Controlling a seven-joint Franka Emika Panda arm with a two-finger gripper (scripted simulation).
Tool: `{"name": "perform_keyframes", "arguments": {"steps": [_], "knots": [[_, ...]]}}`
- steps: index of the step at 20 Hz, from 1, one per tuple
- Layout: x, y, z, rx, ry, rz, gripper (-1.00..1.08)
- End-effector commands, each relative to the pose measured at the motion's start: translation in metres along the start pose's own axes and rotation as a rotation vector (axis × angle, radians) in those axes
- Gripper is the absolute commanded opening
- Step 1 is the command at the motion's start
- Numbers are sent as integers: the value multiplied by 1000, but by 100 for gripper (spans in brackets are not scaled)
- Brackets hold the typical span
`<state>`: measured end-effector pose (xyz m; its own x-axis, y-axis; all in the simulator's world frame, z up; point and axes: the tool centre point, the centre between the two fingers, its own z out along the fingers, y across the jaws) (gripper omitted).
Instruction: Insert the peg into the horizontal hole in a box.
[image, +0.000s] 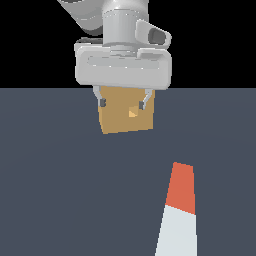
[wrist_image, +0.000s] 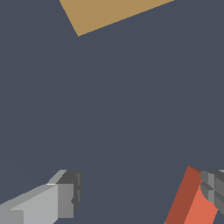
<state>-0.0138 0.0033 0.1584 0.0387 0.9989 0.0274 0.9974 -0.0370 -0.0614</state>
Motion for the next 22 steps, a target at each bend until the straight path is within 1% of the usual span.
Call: {"name": "perform_keyframes", "arguments": {"steps": [1, 6, 11, 15, 22], "knots": [[0, 0, 0, 0, 0, 0, 100], [-9, 5, 4, -3, -1, 16, 100], [-35, 18, 15, -11, -5, 65, 100], [-69, 34, 28, -22, -8, 127, 100], [-147, 61, 56, -45, -14, 265, 100]]}}
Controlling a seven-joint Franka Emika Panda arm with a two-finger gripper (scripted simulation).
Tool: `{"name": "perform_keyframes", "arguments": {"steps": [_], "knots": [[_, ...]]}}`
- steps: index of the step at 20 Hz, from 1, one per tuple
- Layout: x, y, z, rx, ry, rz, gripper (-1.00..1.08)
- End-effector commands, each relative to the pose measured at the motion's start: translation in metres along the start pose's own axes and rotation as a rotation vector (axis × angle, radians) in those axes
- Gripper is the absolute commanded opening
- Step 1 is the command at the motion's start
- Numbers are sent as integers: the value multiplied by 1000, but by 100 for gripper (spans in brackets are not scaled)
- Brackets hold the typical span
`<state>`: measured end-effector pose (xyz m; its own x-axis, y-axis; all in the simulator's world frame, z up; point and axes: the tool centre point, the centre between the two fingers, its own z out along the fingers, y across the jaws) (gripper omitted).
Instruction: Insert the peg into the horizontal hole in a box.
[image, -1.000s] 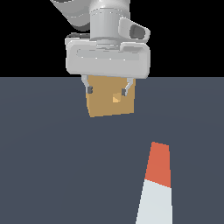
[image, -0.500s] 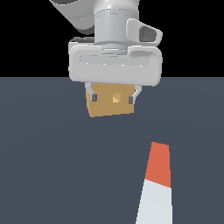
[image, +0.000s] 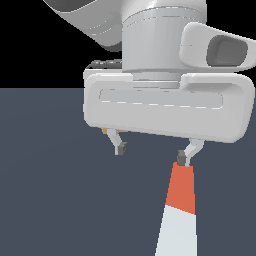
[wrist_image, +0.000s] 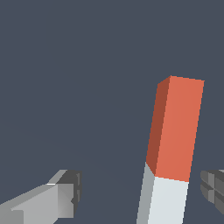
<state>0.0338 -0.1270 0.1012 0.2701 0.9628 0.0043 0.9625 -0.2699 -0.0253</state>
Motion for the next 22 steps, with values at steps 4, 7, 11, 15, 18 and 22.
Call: {"name": "perform_keyframes", "arguments": {"steps": [4, 7, 11, 15, 18, 22], "knots": [[-47, 25, 19, -16, -3, 90, 100], [-64, 33, 25, -21, -3, 122, 100], [-79, 39, 30, -25, -3, 149, 100], [-83, 41, 32, -26, -3, 157, 100], [-81, 40, 31, -26, -2, 153, 100], [-81, 40, 33, -26, -3, 155, 100]]}}
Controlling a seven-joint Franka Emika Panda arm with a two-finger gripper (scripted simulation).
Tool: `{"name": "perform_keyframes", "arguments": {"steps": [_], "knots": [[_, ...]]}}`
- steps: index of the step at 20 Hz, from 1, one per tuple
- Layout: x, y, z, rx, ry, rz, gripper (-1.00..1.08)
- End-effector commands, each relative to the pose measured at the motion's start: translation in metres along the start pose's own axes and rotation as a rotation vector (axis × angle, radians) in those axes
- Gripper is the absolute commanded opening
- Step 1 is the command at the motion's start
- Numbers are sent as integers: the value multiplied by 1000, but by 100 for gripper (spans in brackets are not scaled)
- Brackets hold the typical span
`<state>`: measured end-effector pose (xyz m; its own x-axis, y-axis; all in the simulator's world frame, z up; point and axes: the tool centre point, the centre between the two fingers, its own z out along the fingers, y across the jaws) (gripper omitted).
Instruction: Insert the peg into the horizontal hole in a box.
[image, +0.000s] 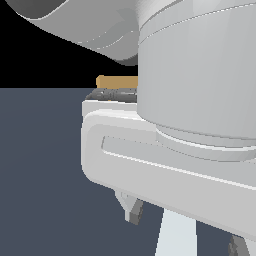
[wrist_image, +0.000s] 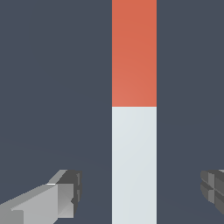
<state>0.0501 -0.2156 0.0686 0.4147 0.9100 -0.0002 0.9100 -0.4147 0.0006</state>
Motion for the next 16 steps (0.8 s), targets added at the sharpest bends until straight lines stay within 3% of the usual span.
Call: {"name": "perform_keyframes", "arguments": {"steps": [1, 10, 16], "knots": [[0, 0, 3, 1, 0, 0, 100], [0, -2, 45, 1, 0, -1, 100], [1, 0, 49, 1, 0, -1, 100]]}}
